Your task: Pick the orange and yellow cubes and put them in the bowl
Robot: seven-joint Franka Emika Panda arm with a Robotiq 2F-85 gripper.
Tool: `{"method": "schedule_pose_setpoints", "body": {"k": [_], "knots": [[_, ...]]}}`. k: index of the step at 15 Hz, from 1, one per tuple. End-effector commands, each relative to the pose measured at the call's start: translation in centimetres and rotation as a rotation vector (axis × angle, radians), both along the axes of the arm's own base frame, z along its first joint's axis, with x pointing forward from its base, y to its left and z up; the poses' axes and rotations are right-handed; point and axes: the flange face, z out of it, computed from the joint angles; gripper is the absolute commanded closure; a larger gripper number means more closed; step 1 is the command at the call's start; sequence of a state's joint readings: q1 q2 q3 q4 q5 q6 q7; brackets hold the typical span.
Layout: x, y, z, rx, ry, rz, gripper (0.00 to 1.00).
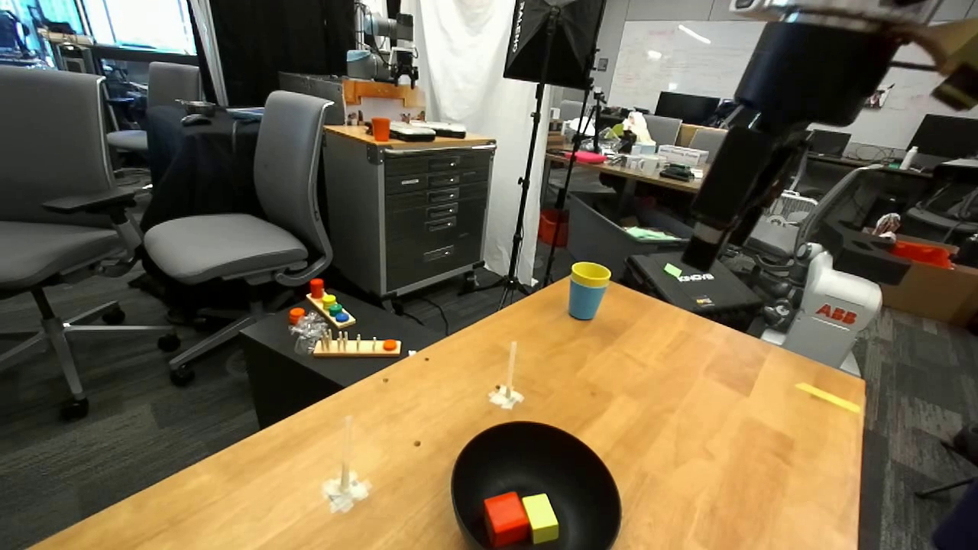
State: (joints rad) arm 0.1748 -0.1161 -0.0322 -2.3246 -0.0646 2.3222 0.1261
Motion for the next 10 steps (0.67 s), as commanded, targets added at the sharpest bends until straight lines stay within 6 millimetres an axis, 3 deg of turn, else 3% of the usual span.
{"method": "schedule_pose_setpoints", "body": {"k": [1, 6, 10], "knots": [[-3.5, -0.7, 2.7, 0.019, 0.127, 0.059, 0.00], [-5.0, -2.3, 4.0, -0.016, 0.190, 0.065, 0.00], [-4.1, -2.3, 3.3, -0.007, 0.188, 0.045, 0.00]]}}
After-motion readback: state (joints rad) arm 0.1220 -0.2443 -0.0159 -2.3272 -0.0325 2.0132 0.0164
